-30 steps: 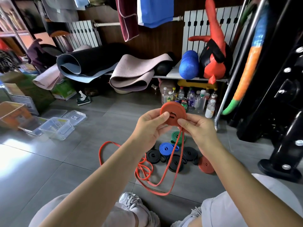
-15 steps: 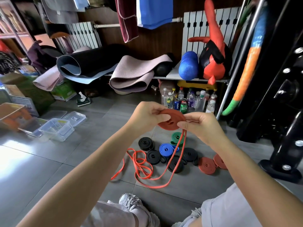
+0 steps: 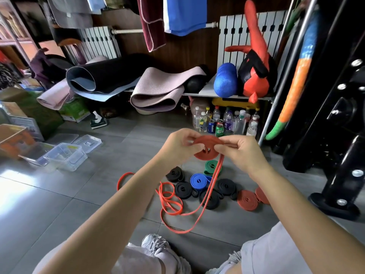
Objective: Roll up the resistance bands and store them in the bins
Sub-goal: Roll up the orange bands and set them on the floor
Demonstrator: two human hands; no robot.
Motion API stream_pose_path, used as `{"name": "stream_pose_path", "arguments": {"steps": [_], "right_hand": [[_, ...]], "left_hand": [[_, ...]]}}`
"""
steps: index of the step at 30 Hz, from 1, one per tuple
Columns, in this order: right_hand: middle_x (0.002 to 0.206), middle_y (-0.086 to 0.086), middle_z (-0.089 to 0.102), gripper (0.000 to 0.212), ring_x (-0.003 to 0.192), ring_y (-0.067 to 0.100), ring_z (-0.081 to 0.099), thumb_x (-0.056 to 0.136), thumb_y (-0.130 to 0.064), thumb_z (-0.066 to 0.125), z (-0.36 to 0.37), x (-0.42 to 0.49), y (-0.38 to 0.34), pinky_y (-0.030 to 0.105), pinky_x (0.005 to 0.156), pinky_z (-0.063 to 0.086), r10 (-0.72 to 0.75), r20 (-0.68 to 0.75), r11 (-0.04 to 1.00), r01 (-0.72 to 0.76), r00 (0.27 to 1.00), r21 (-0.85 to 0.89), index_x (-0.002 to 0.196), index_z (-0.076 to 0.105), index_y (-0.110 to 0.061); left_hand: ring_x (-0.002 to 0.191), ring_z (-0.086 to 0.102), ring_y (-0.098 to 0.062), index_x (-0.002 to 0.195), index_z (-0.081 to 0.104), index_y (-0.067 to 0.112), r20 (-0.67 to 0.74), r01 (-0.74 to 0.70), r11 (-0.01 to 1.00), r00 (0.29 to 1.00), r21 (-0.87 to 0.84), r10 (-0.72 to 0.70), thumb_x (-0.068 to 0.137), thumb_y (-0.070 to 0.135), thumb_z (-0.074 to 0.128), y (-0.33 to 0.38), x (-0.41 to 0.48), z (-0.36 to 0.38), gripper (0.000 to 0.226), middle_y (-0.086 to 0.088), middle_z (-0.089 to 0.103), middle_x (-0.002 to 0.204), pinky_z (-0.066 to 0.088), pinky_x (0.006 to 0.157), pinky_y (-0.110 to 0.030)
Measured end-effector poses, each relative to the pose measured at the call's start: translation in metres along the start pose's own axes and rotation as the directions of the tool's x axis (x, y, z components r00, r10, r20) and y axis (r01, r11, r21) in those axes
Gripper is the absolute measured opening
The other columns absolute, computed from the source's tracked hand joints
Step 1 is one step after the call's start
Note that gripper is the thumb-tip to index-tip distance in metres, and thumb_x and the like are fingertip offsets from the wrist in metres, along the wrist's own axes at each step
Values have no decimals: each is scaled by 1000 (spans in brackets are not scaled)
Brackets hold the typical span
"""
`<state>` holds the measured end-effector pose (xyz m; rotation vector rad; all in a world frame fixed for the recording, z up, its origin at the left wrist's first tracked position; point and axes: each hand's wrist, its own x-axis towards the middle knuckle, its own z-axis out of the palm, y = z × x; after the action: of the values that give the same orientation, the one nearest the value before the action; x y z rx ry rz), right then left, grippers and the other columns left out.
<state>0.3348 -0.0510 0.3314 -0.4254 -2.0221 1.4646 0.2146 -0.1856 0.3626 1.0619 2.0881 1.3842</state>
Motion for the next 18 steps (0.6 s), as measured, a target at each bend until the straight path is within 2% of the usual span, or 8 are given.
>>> {"name": "stream_pose_path", "arguments": {"steps": [3,5,6,7,9,11,13,18], "right_hand": [[66,-18,70,34,65,2,66,76,0,73,5,-2,1,19,65,56,36,57,996,-32,998,-83,76,69,-34],[68,-18,71,38,65,2,67,76,0,73,7,0,-1,16,64,55,15,56,998,-12,998,-63,73,68,-37],[68,-18,71,38,65,1,67,75,1,73,7,1,-2,15,64,54,0,49,1000,1,999,-27,73,68,-36],[69,-17,71,37,66,1,67,74,2,73,5,2,-3,14,65,53,-7,42,1000,7,999,10,75,68,-35],[70,-16,71,33,68,2,67,73,1,74,2,3,-5,14,67,53,3,34,998,-4,999,55,78,69,-31],[69,-16,71,29,66,1,67,72,3,73,0,2,-5,12,65,51,22,21,995,-24,1000,98,79,69,-26],[68,-14,71,25,66,1,68,73,3,72,-1,-1,-6,9,64,49,41,-4,988,-40,999,150,80,69,-21],[76,-8,74,21,75,6,69,78,-7,72,7,-6,-3,14,69,52,101,-97,960,-71,990,270,78,72,-28]], "left_hand": [[79,57,-10,108,66,16,132,-215,858,976,467,172,82,17,69,9,6,-4,26,5,63,94,45,73,-20],[78,57,-14,103,70,19,166,-242,767,970,594,177,83,20,67,16,8,-6,20,3,66,89,40,67,-23],[78,58,-16,100,71,19,144,-228,773,974,592,177,83,20,67,18,9,-7,18,1,67,87,40,66,-23],[79,61,-18,98,72,18,106,-198,821,980,535,167,83,18,68,19,9,-8,16,-1,68,88,45,67,-25],[77,67,-18,95,71,14,19,-100,955,995,278,99,83,11,69,21,8,-10,12,-6,71,88,55,72,-31],[67,67,-8,92,67,14,-19,-25,1000,1000,-15,25,84,4,66,20,5,-12,13,-7,69,83,58,64,-27],[64,67,-4,95,65,11,-27,3,970,1000,-242,-10,86,1,62,18,1,-12,14,-6,69,83,56,57,-21],[79,70,-17,114,61,1,-29,83,829,993,-553,-118,90,6,57,9,-10,-4,24,-14,70,97,56,63,-23]]}}
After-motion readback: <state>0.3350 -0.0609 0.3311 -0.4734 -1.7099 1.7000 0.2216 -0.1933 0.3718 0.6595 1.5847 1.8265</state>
